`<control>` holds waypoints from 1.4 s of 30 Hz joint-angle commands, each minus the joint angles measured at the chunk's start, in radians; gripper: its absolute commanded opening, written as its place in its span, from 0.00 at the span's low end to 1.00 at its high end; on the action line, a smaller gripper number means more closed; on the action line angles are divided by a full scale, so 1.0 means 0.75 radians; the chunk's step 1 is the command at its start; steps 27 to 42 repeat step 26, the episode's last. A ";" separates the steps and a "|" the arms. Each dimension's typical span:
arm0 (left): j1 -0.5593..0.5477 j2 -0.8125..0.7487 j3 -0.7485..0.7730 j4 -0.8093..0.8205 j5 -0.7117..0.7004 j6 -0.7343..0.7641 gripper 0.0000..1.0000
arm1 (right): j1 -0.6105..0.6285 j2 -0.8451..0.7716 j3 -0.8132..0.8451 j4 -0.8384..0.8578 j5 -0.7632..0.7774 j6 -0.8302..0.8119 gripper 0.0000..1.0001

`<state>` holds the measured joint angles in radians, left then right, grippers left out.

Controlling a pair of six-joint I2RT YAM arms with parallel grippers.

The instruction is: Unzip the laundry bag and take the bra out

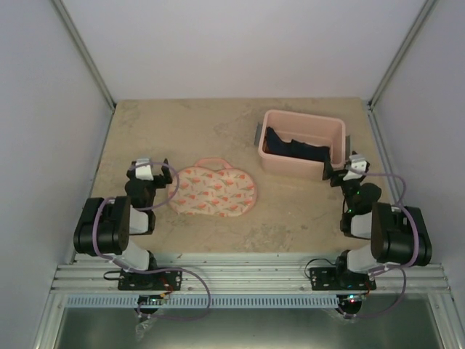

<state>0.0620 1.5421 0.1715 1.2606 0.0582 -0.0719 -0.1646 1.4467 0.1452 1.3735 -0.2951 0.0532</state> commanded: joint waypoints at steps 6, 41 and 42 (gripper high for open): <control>0.001 0.003 0.076 0.036 -0.025 -0.024 0.99 | 0.110 0.131 0.105 -0.089 0.039 -0.174 0.98; 0.001 0.001 0.076 0.034 -0.021 -0.021 0.99 | 0.136 0.121 0.127 -0.144 0.109 -0.181 0.98; 0.001 0.001 0.076 0.034 -0.021 -0.021 0.99 | 0.136 0.121 0.127 -0.144 0.109 -0.181 0.98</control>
